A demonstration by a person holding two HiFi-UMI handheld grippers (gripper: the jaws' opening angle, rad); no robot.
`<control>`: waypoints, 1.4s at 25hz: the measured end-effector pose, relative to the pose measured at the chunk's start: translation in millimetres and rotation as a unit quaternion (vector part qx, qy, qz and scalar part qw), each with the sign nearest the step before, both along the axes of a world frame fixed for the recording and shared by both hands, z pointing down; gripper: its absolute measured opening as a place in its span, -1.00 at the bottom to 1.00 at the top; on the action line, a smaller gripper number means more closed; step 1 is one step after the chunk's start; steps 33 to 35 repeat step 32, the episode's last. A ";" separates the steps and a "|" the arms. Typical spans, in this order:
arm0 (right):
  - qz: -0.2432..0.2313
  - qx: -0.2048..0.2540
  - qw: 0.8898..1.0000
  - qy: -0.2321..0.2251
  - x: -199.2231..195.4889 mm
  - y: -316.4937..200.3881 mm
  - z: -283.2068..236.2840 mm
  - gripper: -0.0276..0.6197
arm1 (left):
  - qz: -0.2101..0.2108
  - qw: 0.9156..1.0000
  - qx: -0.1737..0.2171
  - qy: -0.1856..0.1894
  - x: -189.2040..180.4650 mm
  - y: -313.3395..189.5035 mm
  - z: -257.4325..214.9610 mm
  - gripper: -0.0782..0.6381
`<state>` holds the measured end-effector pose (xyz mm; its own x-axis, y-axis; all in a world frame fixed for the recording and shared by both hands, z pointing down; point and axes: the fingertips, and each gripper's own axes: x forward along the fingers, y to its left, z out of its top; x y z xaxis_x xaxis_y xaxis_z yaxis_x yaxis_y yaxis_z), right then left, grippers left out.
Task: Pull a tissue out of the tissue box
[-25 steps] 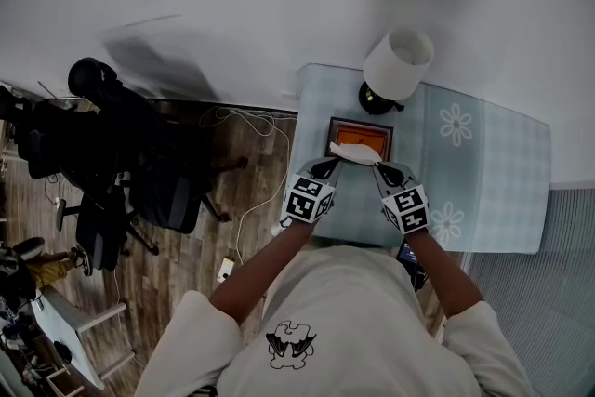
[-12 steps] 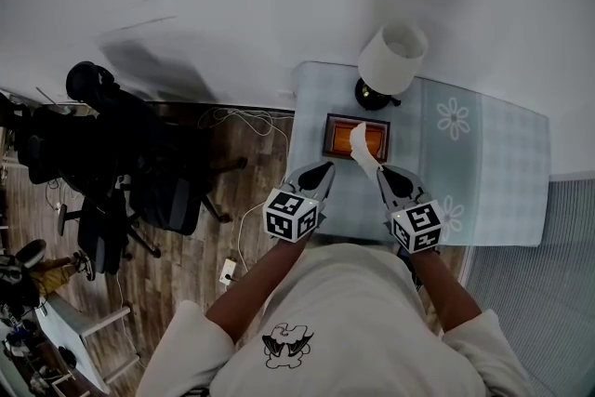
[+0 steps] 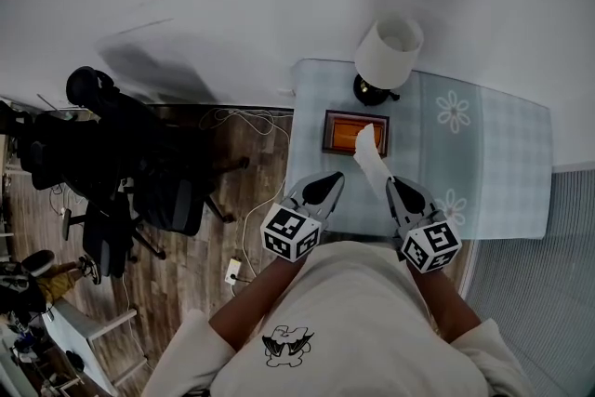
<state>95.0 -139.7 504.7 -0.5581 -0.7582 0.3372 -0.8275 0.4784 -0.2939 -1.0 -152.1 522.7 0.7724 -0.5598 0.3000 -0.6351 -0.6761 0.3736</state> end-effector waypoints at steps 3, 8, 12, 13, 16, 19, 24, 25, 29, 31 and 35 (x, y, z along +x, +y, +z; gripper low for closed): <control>0.002 -0.004 1.000 -0.002 1.7 2.3 2.8 -0.87 | -0.002 1.000 -0.004 0.002 3.3 0.4 0.7 -0.77; 0.009 0.007 1.000 -0.006 0.7 1.9 -5.8 -0.87 | 0.011 1.000 0.001 -0.006 12.3 1.9 6.5 -0.77; 0.002 0.005 1.000 -0.008 -4.2 1.8 -2.7 -0.88 | 0.013 1.000 -0.007 -0.004 16.9 1.9 12.4 -0.77; 0.001 0.004 1.000 -0.008 -4.4 1.8 -1.9 -0.87 | 0.012 1.000 -0.006 -0.003 17.6 1.5 12.1 -0.77; -0.001 0.003 1.000 -0.007 -4.9 0.9 -0.1 -0.87 | 0.008 1.000 -0.005 -0.001 17.7 -1.0 11.3 -0.77; -0.003 0.001 1.000 -0.006 -5.6 0.6 0.6 -0.87 | 0.006 1.000 -0.008 0.000 16.5 -2.5 11.2 -0.77; -0.004 -0.004 1.000 -0.005 -5.9 0.2 5.0 -0.88 | 0.000 1.000 -0.016 0.001 13.8 -4.6 15.5 -0.77; -0.004 -0.004 1.000 -0.005 -6.0 0.5 5.6 -0.88 | -0.001 1.000 -0.018 0.003 13.6 -4.4 16.2 -0.77; -0.004 -0.006 1.000 -0.004 -7.1 -0.5 6.6 -0.87 | 0.000 1.000 -0.023 0.002 12.3 -4.3 18.4 -0.77; -0.003 -0.007 1.000 -0.003 -7.1 -1.0 7.3 -0.87 | 0.000 1.000 -0.023 0.001 11.8 -4.3 19.3 -0.77; -0.003 -0.007 1.000 -0.003 -6.9 -1.0 7.8 -0.87 | 0.000 1.000 -0.024 0.001 11.6 -4.2 19.8 -0.77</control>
